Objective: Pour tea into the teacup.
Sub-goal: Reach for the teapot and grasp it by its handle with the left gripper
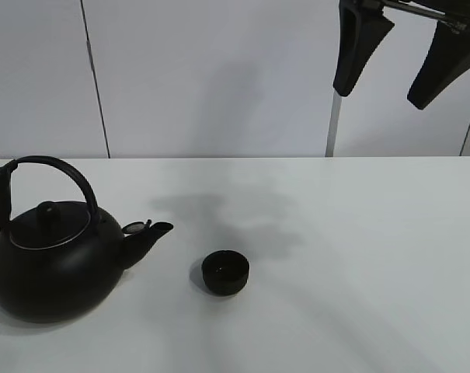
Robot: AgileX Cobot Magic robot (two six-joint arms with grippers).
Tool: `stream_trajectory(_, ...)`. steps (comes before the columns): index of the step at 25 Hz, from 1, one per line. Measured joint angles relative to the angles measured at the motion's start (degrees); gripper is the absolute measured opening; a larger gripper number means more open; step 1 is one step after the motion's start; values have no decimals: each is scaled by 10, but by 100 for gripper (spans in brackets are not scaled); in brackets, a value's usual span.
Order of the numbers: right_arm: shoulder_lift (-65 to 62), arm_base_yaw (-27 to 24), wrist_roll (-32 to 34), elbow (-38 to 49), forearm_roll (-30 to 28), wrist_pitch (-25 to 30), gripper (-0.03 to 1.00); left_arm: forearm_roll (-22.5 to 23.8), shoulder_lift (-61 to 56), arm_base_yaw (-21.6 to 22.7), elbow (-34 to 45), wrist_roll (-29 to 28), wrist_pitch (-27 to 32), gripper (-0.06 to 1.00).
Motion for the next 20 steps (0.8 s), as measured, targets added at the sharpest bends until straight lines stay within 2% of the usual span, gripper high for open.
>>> stream_trajectory(6, 0, 0, 0, 0, 0, 0, 55, 118, 57, 0, 1, -75, -34, 59)
stream_trajectory(8, 0, 0, 0, 0, 0, 0, 55, 140, 88, 0, 1, -83, -58, 59)
stream_trajectory(15, 0, 0, 0, 0, 0, 0, 55, 151, 207, 0, 1, -90, -204, 59)
stream_trajectory(20, 0, 0, 0, 0, 0, 0, 55, 138, 287, 0, 1, -119, -277, 59)
